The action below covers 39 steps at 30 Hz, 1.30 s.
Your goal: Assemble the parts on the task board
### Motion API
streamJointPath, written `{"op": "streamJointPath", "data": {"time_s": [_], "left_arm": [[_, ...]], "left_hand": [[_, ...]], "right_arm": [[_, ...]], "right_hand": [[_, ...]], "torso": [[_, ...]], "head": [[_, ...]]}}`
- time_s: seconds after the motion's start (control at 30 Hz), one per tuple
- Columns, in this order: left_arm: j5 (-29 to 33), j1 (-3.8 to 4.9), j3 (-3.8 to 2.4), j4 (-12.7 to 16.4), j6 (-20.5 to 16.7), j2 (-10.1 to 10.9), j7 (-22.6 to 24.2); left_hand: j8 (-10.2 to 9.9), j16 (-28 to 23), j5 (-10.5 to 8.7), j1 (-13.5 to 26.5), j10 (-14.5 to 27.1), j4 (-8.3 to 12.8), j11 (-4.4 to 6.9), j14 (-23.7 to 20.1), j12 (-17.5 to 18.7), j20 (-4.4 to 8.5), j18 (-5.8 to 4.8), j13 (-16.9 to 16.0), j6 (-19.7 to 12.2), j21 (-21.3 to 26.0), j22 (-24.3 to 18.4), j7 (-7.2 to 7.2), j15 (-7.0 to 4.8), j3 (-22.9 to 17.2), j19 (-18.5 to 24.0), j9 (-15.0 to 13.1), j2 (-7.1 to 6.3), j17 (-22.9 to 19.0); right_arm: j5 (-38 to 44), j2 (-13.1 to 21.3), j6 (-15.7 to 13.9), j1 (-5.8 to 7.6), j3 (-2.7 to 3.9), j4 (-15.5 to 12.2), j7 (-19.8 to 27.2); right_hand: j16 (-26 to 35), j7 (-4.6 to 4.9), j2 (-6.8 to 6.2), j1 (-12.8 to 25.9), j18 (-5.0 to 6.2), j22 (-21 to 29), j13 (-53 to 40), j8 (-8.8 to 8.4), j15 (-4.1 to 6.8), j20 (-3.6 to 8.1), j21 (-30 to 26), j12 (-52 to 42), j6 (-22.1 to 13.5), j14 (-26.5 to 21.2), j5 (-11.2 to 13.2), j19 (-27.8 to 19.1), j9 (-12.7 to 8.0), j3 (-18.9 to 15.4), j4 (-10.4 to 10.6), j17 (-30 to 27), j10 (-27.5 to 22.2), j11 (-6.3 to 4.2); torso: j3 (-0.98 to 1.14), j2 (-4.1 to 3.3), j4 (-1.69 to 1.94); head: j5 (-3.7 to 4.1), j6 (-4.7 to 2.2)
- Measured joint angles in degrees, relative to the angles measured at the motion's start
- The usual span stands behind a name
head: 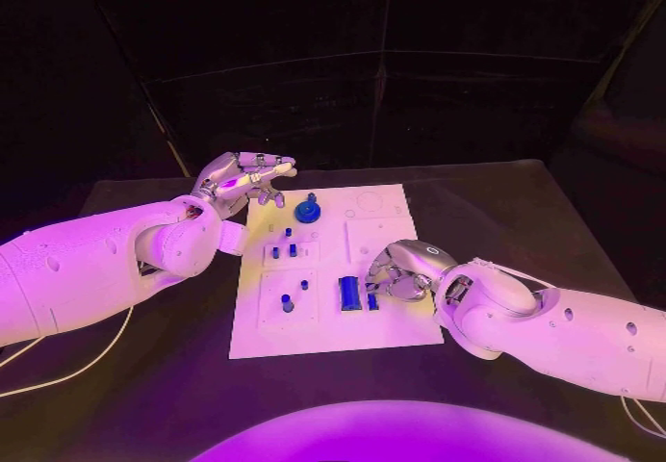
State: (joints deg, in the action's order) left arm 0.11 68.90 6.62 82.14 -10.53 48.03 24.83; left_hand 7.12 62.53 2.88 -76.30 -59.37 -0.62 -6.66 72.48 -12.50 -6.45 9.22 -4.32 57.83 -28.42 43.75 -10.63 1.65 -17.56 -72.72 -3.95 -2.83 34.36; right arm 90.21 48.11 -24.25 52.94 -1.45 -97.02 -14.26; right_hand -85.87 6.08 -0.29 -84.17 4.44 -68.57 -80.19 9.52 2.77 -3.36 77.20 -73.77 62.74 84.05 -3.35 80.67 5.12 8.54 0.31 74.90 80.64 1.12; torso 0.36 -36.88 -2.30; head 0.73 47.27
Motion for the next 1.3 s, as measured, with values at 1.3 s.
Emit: {"op": "streamJointPath", "data": {"time_s": [1.3], "left_arm": [[1.3,-0.05,0.09,-5.2,0.7,-2.7,0.0]], "left_hand": [[0.7,-25.4,0.00,0.3,1.6,-0.6,-1.28,-18.1,-1.4,-3.88,0.02,0.5,-0.8,16.1,-10.8,-0.41,3.23,3.6,16.0,0.0,0.30,-17.4]], "right_arm": [[-48.5,1.8,-6.3,5.64,0.20,8.9,25.7]], "right_hand": [[50.9,4.76,-0.81,1.6,5.83,41.7,43.1,-4.89,-4.39,-3.60,-40.1,47.2,-8.7,-17.8,-5.6,-24.3,-1.3,-1.1,1.1,-42.0,-27.2,5.07]], "torso": [[-0.97,2.35,0.14]], "head": [[2.05,-4.92]]}}
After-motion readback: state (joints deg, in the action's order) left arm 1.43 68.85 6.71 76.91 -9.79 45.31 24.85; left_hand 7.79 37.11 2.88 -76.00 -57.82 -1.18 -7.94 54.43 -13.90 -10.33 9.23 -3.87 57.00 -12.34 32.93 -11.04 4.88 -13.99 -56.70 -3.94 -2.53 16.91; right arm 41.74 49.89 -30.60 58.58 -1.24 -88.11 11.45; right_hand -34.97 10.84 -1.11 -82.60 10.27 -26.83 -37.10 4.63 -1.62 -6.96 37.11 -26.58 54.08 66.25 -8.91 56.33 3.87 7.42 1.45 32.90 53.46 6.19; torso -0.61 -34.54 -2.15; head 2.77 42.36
